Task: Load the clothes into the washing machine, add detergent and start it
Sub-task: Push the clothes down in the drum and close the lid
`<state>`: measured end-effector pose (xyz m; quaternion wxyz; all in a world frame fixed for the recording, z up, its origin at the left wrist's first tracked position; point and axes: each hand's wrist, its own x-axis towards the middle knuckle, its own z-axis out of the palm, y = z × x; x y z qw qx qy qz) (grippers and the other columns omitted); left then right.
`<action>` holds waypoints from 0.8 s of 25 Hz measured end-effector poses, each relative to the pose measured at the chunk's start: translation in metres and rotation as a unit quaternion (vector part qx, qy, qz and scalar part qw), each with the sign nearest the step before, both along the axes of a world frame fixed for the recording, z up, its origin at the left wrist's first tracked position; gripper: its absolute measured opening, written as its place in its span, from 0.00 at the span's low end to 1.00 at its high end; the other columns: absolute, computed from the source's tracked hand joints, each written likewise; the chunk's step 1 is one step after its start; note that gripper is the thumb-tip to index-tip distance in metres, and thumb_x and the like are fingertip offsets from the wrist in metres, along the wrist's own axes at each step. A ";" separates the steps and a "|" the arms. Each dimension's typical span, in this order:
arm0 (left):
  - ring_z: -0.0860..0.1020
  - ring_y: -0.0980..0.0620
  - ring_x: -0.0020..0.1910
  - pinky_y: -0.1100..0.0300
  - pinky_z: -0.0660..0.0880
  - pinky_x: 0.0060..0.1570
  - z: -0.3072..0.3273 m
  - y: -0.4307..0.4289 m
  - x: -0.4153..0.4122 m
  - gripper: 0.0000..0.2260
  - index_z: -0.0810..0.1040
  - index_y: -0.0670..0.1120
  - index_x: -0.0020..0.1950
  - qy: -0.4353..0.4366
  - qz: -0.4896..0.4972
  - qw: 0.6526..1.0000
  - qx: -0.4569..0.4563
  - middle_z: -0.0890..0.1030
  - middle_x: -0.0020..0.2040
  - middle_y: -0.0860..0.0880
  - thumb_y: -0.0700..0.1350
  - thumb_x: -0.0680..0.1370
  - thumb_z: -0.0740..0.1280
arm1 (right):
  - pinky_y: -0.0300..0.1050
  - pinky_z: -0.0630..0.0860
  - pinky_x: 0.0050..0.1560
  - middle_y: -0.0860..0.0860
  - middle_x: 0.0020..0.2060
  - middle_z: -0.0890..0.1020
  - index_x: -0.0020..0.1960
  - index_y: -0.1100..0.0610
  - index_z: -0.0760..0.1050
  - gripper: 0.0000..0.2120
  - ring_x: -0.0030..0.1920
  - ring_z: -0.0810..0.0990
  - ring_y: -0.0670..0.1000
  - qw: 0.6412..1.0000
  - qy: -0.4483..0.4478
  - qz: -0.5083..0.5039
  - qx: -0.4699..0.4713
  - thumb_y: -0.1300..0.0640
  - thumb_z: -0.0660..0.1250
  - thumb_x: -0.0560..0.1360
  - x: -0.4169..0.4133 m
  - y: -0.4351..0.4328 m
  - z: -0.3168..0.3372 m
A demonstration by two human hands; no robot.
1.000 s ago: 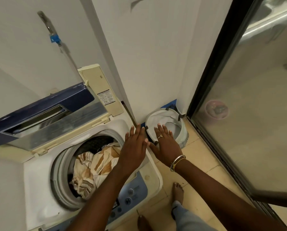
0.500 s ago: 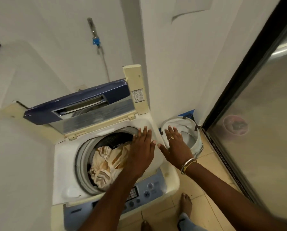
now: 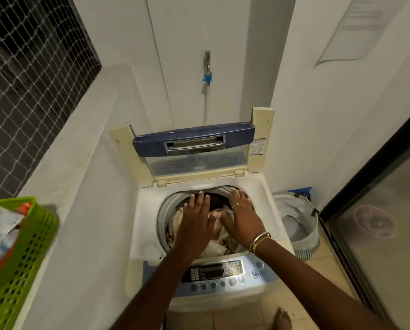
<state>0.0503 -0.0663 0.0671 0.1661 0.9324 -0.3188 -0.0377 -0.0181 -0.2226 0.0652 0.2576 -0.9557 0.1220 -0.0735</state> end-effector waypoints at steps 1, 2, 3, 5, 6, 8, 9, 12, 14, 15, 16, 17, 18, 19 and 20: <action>0.55 0.43 0.80 0.44 0.55 0.77 -0.001 0.007 0.001 0.32 0.61 0.45 0.79 -0.002 0.001 1.000 0.004 0.60 0.80 0.44 0.61 0.81 0.44 | 0.53 0.52 0.78 0.53 0.79 0.56 0.79 0.54 0.54 0.35 0.79 0.48 0.54 1.000 -0.002 0.001 0.003 0.38 0.59 0.78 0.001 0.006 0.001; 0.54 0.43 0.80 0.44 0.55 0.77 -0.002 0.013 0.003 0.33 0.61 0.45 0.79 -0.001 0.000 1.000 0.009 0.60 0.80 0.44 0.61 0.80 0.43 | 0.52 0.51 0.78 0.53 0.79 0.56 0.79 0.53 0.54 0.36 0.79 0.48 0.54 1.000 0.000 0.003 0.001 0.36 0.58 0.78 0.002 0.011 0.001; 0.54 0.42 0.80 0.43 0.55 0.77 -0.004 0.018 0.005 0.33 0.61 0.45 0.79 0.000 -0.002 1.000 0.014 0.60 0.80 0.44 0.61 0.80 0.42 | 0.51 0.49 0.77 0.53 0.79 0.56 0.79 0.53 0.54 0.36 0.79 0.48 0.54 1.000 0.003 0.008 -0.006 0.36 0.57 0.78 0.002 0.014 0.002; 0.55 0.41 0.80 0.42 0.56 0.77 -0.009 0.025 0.008 0.33 0.62 0.45 0.79 -0.001 -0.004 1.000 0.018 0.60 0.80 0.43 0.61 0.80 0.42 | 0.50 0.47 0.76 0.54 0.79 0.56 0.79 0.54 0.55 0.36 0.79 0.48 0.55 0.999 0.011 0.019 -0.026 0.36 0.57 0.78 0.003 0.015 -0.002; 0.55 0.41 0.80 0.42 0.56 0.76 -0.011 0.027 0.008 0.32 0.62 0.44 0.79 -0.002 -0.004 1.000 0.021 0.60 0.80 0.43 0.60 0.80 0.43 | 0.50 0.47 0.77 0.54 0.79 0.55 0.79 0.55 0.55 0.36 0.79 0.48 0.55 0.999 0.016 0.024 -0.030 0.37 0.57 0.78 0.002 0.014 -0.005; 0.56 0.40 0.80 0.42 0.56 0.76 -0.015 0.028 0.008 0.32 0.63 0.44 0.79 0.002 -0.001 1.000 0.025 0.61 0.80 0.43 0.59 0.80 0.45 | 0.52 0.47 0.78 0.55 0.79 0.55 0.79 0.56 0.55 0.35 0.79 0.47 0.55 0.999 0.023 0.029 -0.036 0.38 0.57 0.79 0.002 0.009 -0.010; 0.56 0.40 0.80 0.42 0.56 0.76 -0.016 0.028 0.007 0.32 0.62 0.45 0.79 0.007 -0.001 1.000 0.028 0.60 0.80 0.43 0.59 0.80 0.46 | 0.51 0.46 0.78 0.54 0.79 0.54 0.79 0.56 0.55 0.35 0.79 0.46 0.55 0.998 0.028 0.030 -0.039 0.37 0.56 0.79 0.002 0.007 -0.011; 0.59 0.39 0.78 0.43 0.58 0.74 -0.020 0.026 0.008 0.30 0.64 0.45 0.78 0.010 -0.005 0.999 0.036 0.63 0.79 0.43 0.59 0.80 0.49 | 0.47 0.44 0.76 0.53 0.79 0.52 0.79 0.55 0.54 0.35 0.79 0.44 0.53 0.999 0.031 0.025 -0.030 0.37 0.55 0.79 0.000 0.000 -0.014; 0.64 0.38 0.76 0.43 0.61 0.72 -0.023 0.026 0.009 0.28 0.68 0.45 0.76 0.015 -0.009 0.999 0.049 0.67 0.77 0.42 0.58 0.80 0.52 | 0.47 0.48 0.77 0.52 0.79 0.52 0.79 0.54 0.54 0.35 0.79 0.46 0.51 0.999 0.034 0.022 0.003 0.37 0.56 0.79 -0.003 -0.001 -0.017; 0.68 0.37 0.74 0.43 0.63 0.70 -0.024 0.027 0.007 0.27 0.70 0.45 0.74 0.012 -0.012 0.998 0.057 0.70 0.75 0.41 0.57 0.80 0.53 | 0.47 0.52 0.77 0.52 0.79 0.53 0.79 0.54 0.55 0.35 0.79 0.47 0.50 0.999 0.036 0.022 0.022 0.37 0.57 0.79 -0.005 -0.002 -0.019; 0.70 0.37 0.72 0.44 0.65 0.68 -0.025 0.027 0.005 0.26 0.72 0.45 0.73 0.012 -0.013 0.998 0.065 0.72 0.73 0.41 0.57 0.80 0.54 | 0.47 0.55 0.77 0.51 0.79 0.55 0.79 0.53 0.56 0.34 0.79 0.50 0.50 0.998 0.034 0.025 0.038 0.38 0.57 0.79 -0.008 -0.003 -0.021; 0.72 0.38 0.71 0.44 0.65 0.67 -0.026 0.027 0.004 0.26 0.74 0.45 0.72 0.009 -0.015 0.998 0.068 0.74 0.72 0.41 0.57 0.80 0.55 | 0.45 0.58 0.76 0.50 0.78 0.57 0.78 0.52 0.58 0.33 0.78 0.53 0.49 0.998 0.033 0.033 0.050 0.38 0.58 0.79 -0.010 -0.004 -0.023; 0.73 0.38 0.70 0.45 0.65 0.67 -0.027 0.028 0.003 0.25 0.74 0.45 0.71 0.006 -0.019 0.998 0.067 0.74 0.71 0.41 0.57 0.80 0.55 | 0.43 0.61 0.74 0.49 0.78 0.60 0.77 0.51 0.61 0.31 0.77 0.57 0.48 0.997 0.033 0.043 0.056 0.38 0.58 0.79 -0.012 -0.006 -0.024; 0.72 0.38 0.71 0.45 0.64 0.67 -0.029 0.028 0.003 0.25 0.74 0.46 0.72 0.006 -0.024 0.997 0.067 0.73 0.72 0.41 0.57 0.80 0.54 | 0.41 0.64 0.72 0.48 0.76 0.63 0.77 0.49 0.62 0.30 0.75 0.63 0.47 0.996 0.033 0.052 0.062 0.38 0.58 0.79 -0.014 -0.008 -0.024; 0.70 0.38 0.73 0.45 0.61 0.69 -0.028 0.029 0.004 0.26 0.72 0.46 0.73 0.014 -0.028 0.997 0.070 0.71 0.74 0.41 0.58 0.80 0.53 | 0.41 0.67 0.70 0.48 0.75 0.67 0.76 0.48 0.63 0.29 0.72 0.68 0.47 0.996 0.033 0.055 0.066 0.39 0.58 0.79 -0.015 -0.010 -0.022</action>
